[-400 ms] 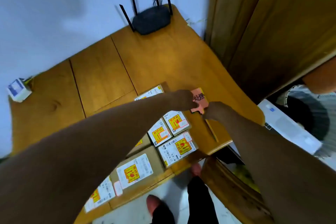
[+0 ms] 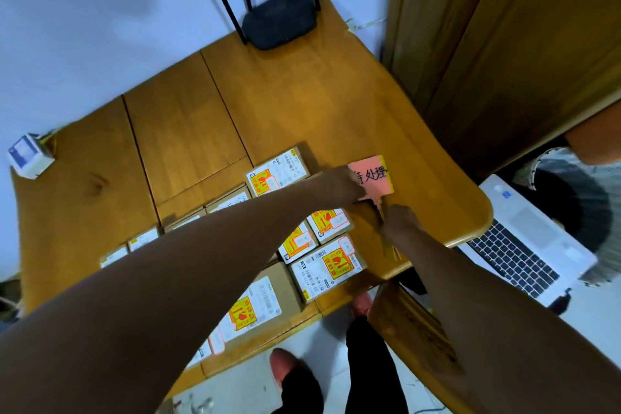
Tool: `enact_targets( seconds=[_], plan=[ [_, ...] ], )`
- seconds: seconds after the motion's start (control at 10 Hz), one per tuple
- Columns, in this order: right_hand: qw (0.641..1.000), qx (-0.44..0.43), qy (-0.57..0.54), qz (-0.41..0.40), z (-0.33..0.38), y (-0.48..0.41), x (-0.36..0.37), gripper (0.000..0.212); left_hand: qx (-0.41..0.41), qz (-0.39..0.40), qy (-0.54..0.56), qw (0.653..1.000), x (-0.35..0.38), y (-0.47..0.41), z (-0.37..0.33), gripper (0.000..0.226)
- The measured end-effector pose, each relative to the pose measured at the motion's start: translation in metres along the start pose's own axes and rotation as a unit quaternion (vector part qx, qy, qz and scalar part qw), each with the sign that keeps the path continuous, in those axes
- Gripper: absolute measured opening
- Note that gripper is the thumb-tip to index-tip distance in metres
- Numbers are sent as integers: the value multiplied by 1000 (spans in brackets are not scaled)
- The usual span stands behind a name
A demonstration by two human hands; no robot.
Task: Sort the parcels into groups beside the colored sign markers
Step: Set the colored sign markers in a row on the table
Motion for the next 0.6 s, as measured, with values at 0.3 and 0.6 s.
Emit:
enact_targets(
  seconds=[0.3, 0.6],
  plan=[
    [994, 16, -99, -38, 53, 28, -108, 23, -38, -22, -36, 998, -83, 47, -9, 15],
    [930, -145, -284, -184, 190, 103, -267, 35, -58, -177, 135, 973, -210, 152, -50, 47]
  ],
)
Point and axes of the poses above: each hand's wrist, its own y-axis away from the middle knuckle, its own x-axis out of the palm, z = x × y, the point moved 1 cm from there along -y, towards the middle knuckle, and after that the axes turned 9 degrees about -z, right-handed, at the moved point
